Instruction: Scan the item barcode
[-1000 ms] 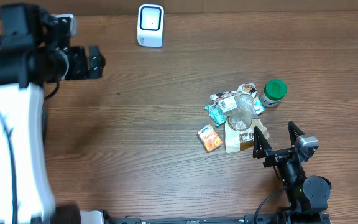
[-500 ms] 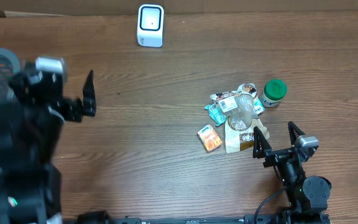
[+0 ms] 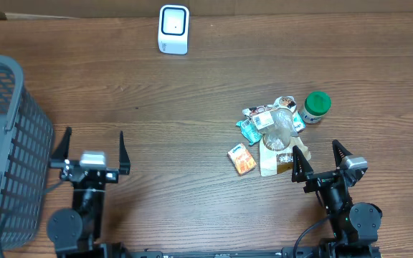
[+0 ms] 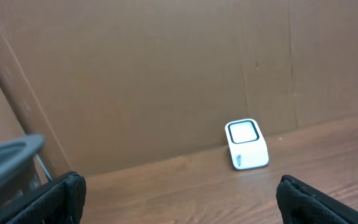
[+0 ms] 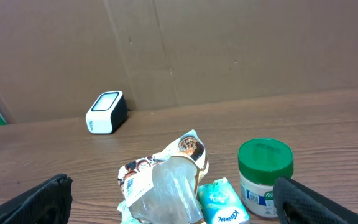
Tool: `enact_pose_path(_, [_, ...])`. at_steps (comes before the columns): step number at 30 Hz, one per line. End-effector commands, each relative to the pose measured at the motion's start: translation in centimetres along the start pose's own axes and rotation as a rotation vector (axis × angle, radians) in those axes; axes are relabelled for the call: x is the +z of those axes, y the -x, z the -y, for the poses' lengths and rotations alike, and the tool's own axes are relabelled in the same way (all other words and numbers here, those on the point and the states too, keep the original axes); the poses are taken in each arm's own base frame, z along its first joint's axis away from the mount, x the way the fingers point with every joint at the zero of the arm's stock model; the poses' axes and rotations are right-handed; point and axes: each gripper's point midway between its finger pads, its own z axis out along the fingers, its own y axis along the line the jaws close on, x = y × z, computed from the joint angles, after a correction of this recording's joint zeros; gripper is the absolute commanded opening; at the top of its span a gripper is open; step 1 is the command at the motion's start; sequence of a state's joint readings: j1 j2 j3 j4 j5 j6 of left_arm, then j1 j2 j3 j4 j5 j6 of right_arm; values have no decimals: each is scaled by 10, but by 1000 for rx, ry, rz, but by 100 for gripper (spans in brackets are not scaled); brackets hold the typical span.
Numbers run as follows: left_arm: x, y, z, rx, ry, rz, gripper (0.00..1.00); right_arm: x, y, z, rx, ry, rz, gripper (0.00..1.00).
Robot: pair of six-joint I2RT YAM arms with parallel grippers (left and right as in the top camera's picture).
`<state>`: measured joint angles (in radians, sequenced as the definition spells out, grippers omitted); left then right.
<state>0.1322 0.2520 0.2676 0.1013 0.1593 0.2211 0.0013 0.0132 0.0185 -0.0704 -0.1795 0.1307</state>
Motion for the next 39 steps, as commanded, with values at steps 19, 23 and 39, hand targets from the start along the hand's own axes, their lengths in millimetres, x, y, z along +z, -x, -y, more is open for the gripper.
enact_pose_path(19, [-19,-109,28,-10,-40,-180,100,0,-2,0,-1,3,1,100])
enact_pose_path(23, [-19,-109,28,-10,-40,-180,100,0,-2,0,-1,3,1,100])
enact_pose_path(39, [-19,-109,28,-10,-40,-180,100,0,-2,0,-1,3,1,100])
